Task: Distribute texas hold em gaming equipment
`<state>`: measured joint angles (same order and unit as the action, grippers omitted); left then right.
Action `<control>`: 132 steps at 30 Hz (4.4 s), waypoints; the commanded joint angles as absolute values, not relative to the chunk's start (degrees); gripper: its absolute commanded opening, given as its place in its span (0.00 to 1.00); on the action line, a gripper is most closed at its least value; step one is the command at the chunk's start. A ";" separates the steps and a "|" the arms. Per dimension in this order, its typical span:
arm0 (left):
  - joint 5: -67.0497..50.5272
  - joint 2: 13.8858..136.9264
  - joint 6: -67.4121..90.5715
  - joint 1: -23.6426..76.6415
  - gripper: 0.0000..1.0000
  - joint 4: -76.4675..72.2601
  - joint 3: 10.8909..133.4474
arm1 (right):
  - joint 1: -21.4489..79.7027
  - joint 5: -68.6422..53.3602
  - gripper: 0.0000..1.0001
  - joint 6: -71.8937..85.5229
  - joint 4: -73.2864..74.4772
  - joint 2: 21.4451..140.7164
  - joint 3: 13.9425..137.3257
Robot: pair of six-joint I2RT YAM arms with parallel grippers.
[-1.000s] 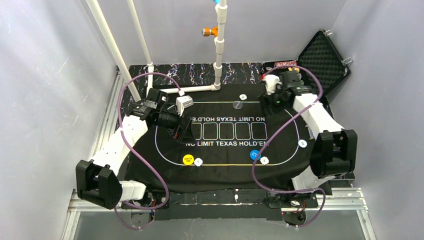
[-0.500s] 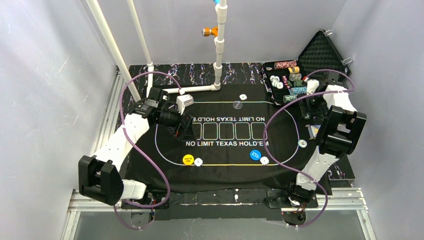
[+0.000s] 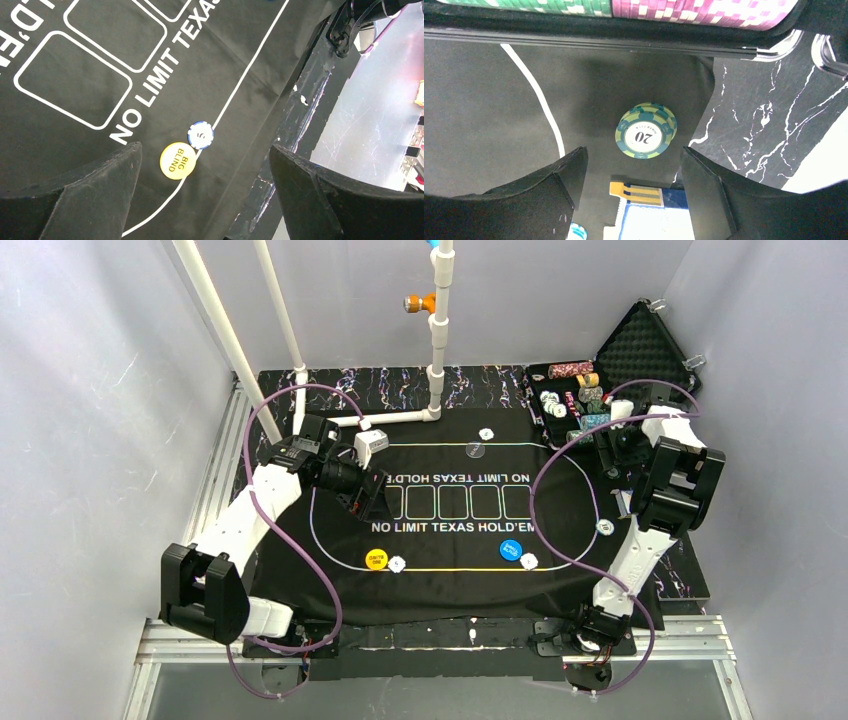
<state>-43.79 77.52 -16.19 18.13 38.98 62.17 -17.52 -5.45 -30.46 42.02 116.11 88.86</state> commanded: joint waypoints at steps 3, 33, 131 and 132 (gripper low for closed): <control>-44.03 77.44 -15.95 18.12 0.98 39.20 63.17 | -17.97 -5.45 0.75 -31.42 40.36 118.39 91.78; -43.77 77.51 -15.77 18.11 0.97 39.26 62.93 | -18.71 -7.22 0.52 -34.15 43.96 112.96 91.47; -46.39 76.57 -16.57 17.48 0.98 40.57 62.76 | -4.88 -13.12 0.87 -22.82 43.30 98.09 82.62; -46.50 76.51 -16.57 17.43 0.98 40.52 62.80 | -7.18 -12.94 0.88 -23.88 44.11 97.93 82.15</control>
<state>-45.43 77.38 -15.90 17.74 39.51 62.19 1.21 -12.21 -20.03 40.53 99.70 85.69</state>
